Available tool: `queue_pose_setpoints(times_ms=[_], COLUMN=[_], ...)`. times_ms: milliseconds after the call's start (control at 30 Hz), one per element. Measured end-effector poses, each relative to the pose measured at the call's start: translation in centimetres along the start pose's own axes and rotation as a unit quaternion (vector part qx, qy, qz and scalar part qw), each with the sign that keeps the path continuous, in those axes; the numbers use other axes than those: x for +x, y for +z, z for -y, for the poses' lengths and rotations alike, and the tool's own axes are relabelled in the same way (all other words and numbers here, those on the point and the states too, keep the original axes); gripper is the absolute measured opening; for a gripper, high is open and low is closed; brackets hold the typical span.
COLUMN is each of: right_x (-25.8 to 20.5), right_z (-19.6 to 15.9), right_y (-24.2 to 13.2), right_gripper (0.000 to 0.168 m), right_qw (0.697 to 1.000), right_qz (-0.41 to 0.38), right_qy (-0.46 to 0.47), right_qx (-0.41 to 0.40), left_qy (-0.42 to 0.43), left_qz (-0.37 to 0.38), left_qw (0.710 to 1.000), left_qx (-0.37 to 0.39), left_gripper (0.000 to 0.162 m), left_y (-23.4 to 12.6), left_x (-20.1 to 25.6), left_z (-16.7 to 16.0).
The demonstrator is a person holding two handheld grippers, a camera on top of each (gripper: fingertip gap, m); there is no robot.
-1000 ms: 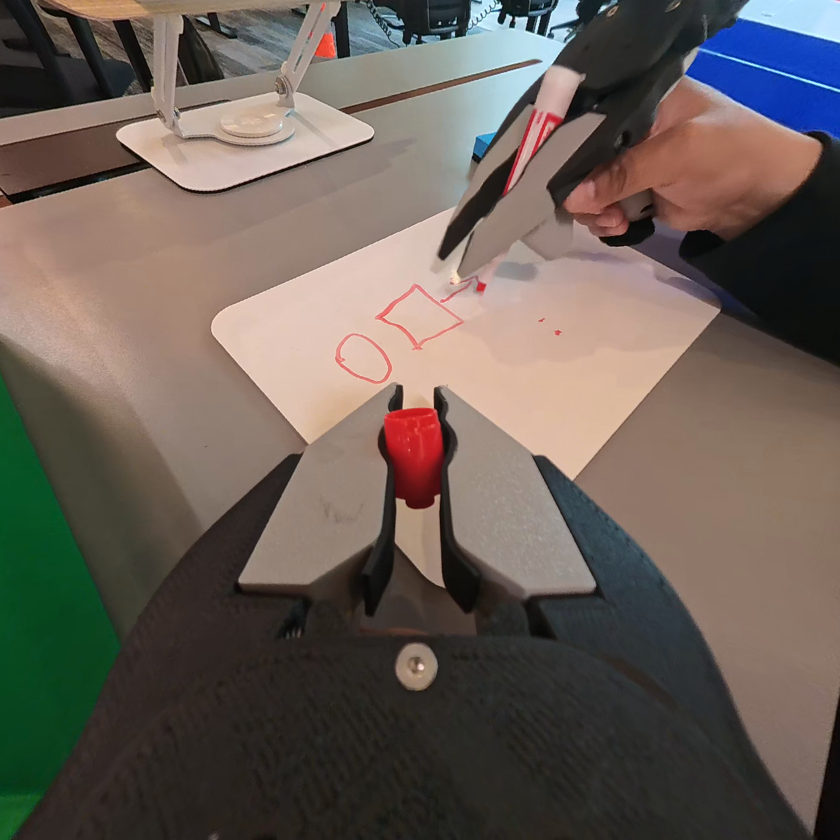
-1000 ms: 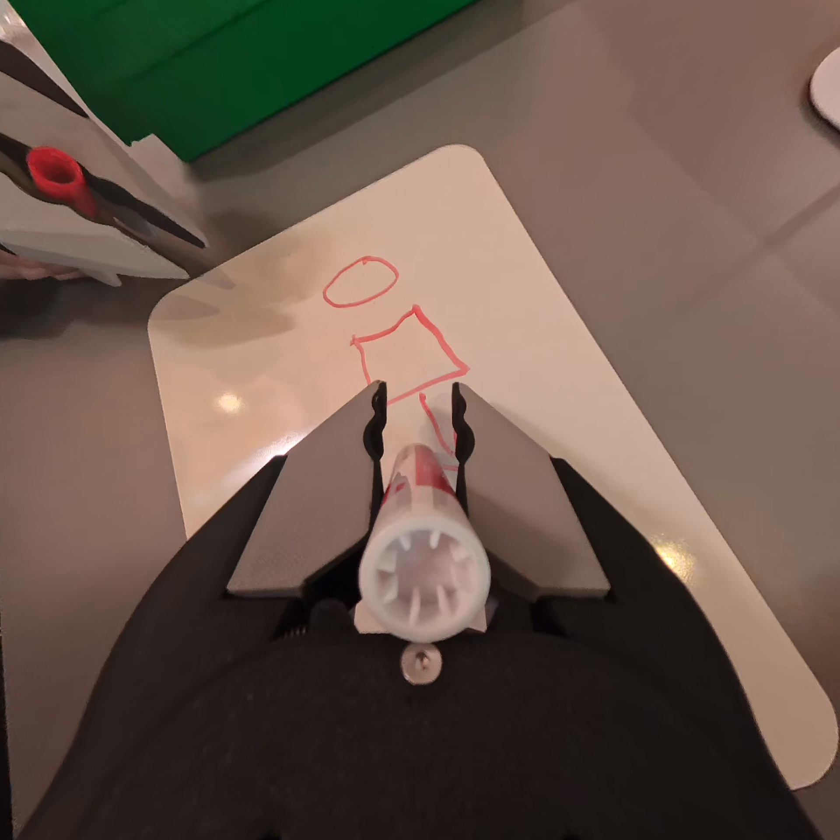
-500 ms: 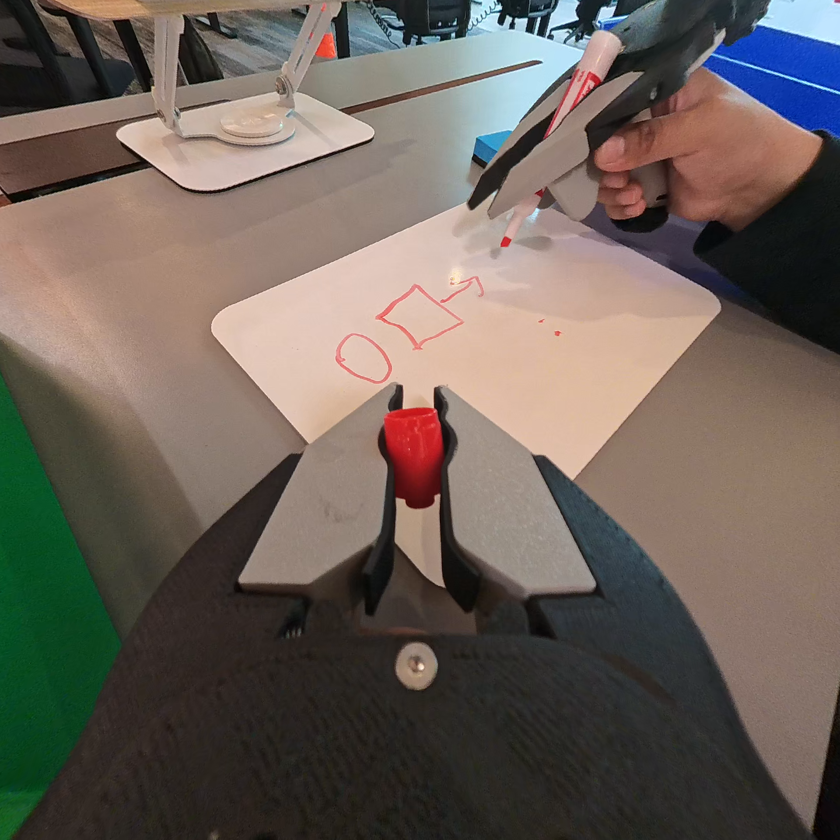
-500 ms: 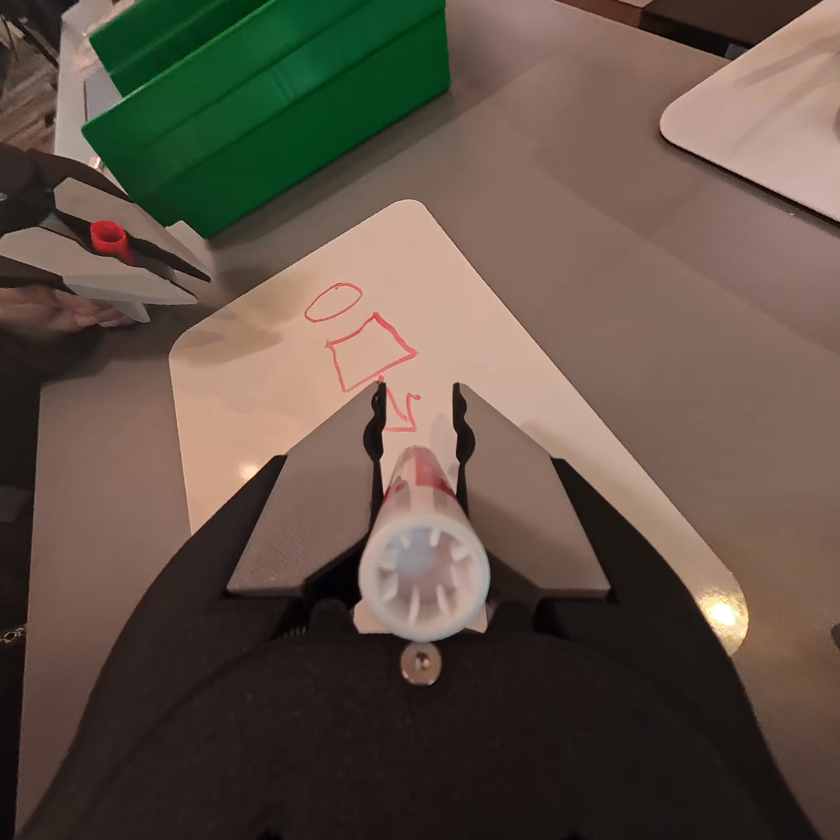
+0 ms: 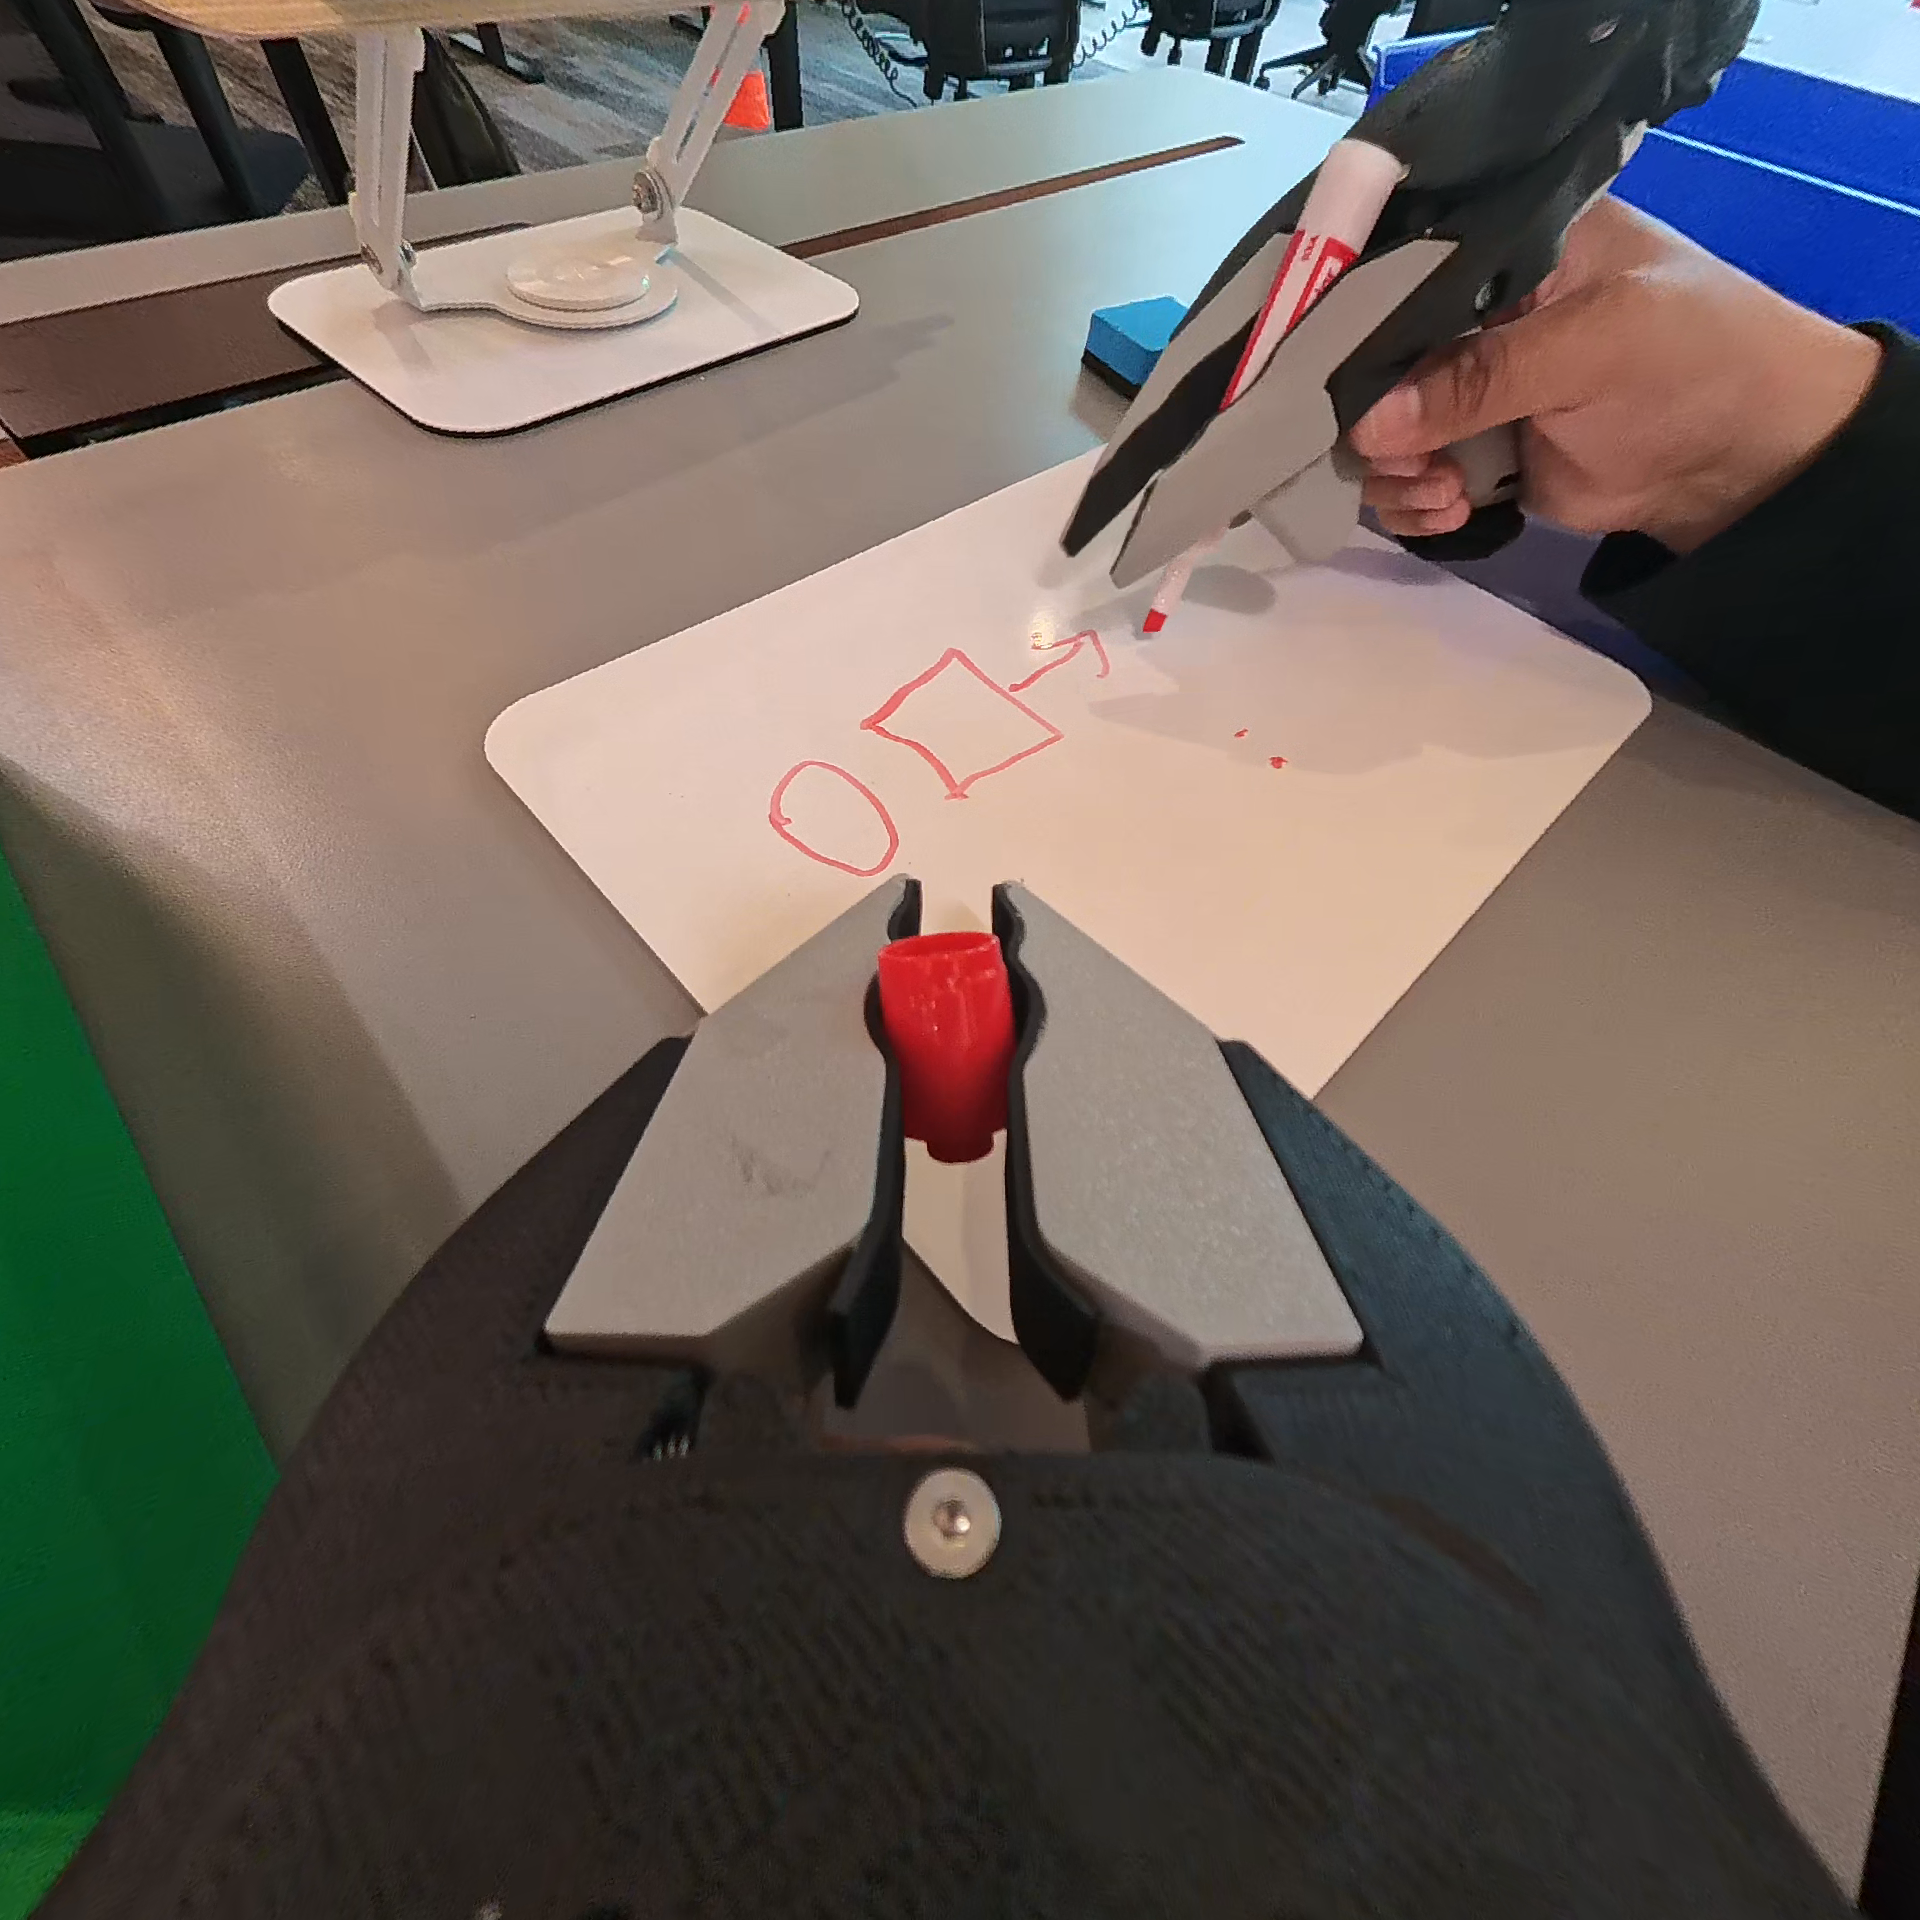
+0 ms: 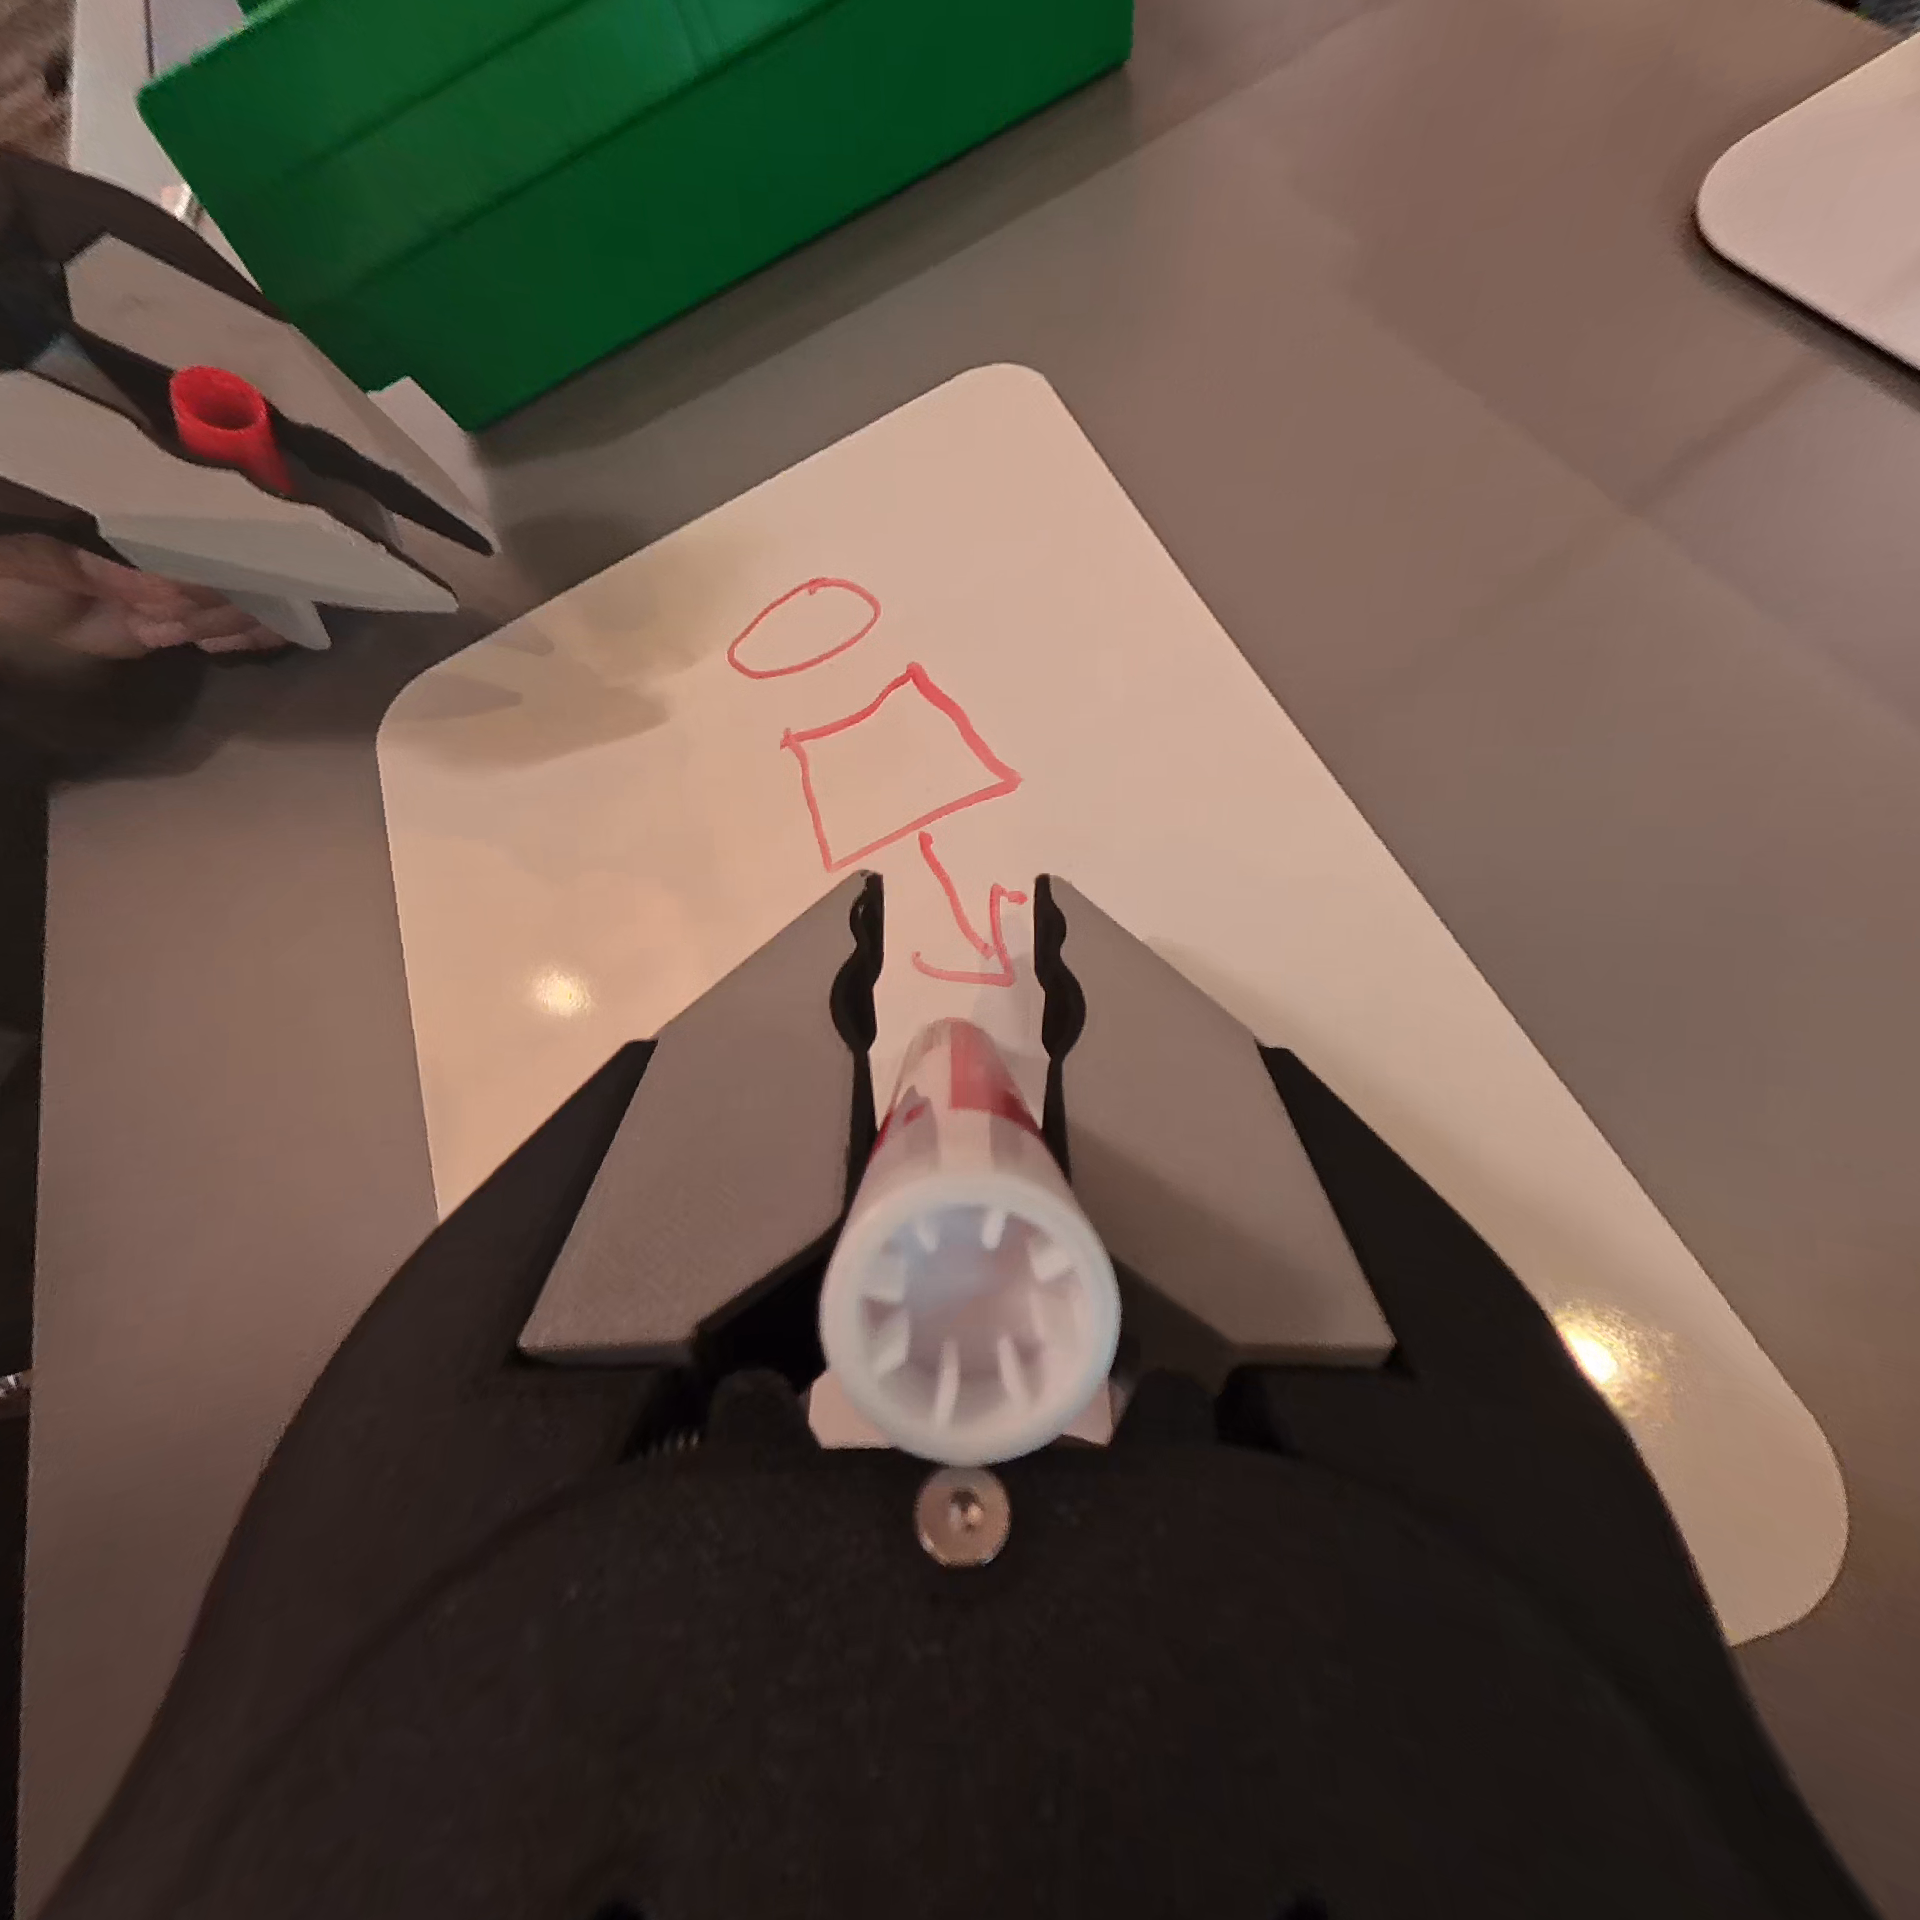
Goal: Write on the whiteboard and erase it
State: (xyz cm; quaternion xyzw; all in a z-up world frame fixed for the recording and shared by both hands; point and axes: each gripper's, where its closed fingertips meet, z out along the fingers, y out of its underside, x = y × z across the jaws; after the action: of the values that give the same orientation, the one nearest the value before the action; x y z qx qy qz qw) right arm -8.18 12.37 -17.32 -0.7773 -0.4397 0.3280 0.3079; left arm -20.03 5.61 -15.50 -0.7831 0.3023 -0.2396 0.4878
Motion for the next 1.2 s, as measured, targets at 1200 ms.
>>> queue_pose_setpoints(times_ms=[1200], right_x=[-0.6], right_z=[-0.6], right_y=[0.3], right_gripper=[0.027], right_qw=[0.999], right_qz=[-0.007], right_qy=[-0.01], right_qx=[-0.033], left_qy=[0.006], left_qz=[0.002], left_qw=[1.0], left_qx=[-0.005], left_gripper=[0.011], left_y=[0.1], left_x=[0.0], left_z=[-0.1])
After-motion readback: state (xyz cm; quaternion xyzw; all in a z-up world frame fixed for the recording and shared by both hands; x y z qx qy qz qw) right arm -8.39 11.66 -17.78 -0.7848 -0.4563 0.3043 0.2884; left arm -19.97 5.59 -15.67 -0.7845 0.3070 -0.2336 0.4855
